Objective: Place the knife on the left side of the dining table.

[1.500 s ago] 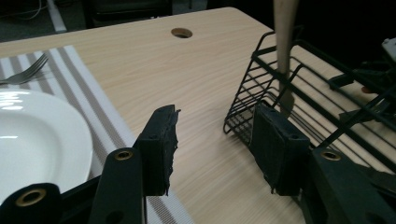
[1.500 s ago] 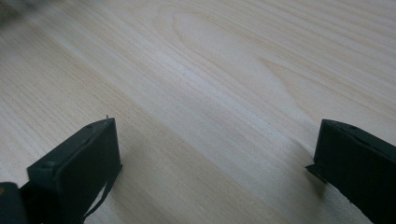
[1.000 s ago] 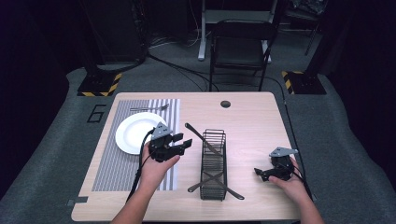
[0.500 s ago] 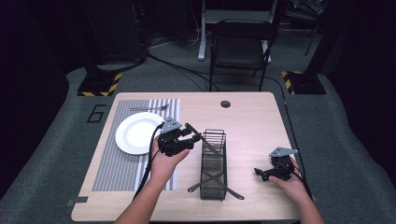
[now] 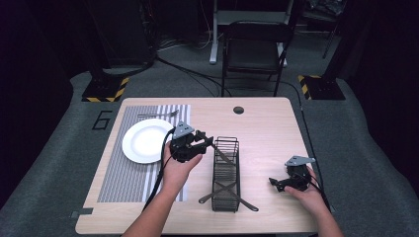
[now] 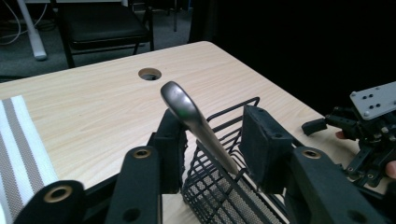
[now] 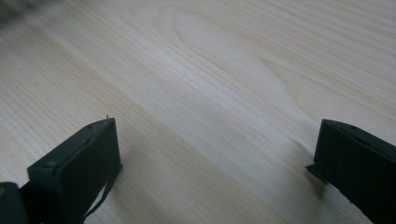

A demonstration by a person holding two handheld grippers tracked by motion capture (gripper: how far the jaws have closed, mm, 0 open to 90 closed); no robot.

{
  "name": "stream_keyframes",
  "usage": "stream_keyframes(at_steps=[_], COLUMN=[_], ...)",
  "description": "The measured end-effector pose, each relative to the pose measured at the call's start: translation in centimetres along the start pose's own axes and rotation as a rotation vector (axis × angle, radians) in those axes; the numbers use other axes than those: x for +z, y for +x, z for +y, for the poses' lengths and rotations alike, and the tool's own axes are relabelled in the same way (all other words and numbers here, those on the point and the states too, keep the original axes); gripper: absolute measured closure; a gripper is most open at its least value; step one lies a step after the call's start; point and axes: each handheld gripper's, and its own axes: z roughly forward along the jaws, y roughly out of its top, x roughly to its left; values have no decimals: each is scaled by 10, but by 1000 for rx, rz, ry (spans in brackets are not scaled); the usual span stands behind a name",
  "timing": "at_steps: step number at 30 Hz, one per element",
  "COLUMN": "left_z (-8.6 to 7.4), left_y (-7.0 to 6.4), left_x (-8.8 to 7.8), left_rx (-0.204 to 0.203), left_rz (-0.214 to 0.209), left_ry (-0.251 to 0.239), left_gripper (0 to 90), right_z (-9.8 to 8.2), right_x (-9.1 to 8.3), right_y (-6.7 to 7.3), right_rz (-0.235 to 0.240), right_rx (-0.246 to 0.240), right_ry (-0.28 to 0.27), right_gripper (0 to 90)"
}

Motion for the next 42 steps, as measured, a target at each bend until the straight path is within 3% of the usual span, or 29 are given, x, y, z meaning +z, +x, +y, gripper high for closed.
stream_keyframes(at_steps=[19, 32, 42], left_z=[4, 24, 30], left_y=[-7, -40, -48], left_x=[2, 19, 28], left_rx=[13, 62, 64], left_rz=[27, -65, -77], left_ry=[-9, -40, -42], left_gripper=[736, 818, 829], right_z=[0, 0, 0], right_x=[0, 0, 0], right_y=[0, 1, 1], right_rz=[-1, 0, 0], right_rx=[-1, 8, 7], right_ry=[0, 8, 8], right_gripper=[0, 0, 0])
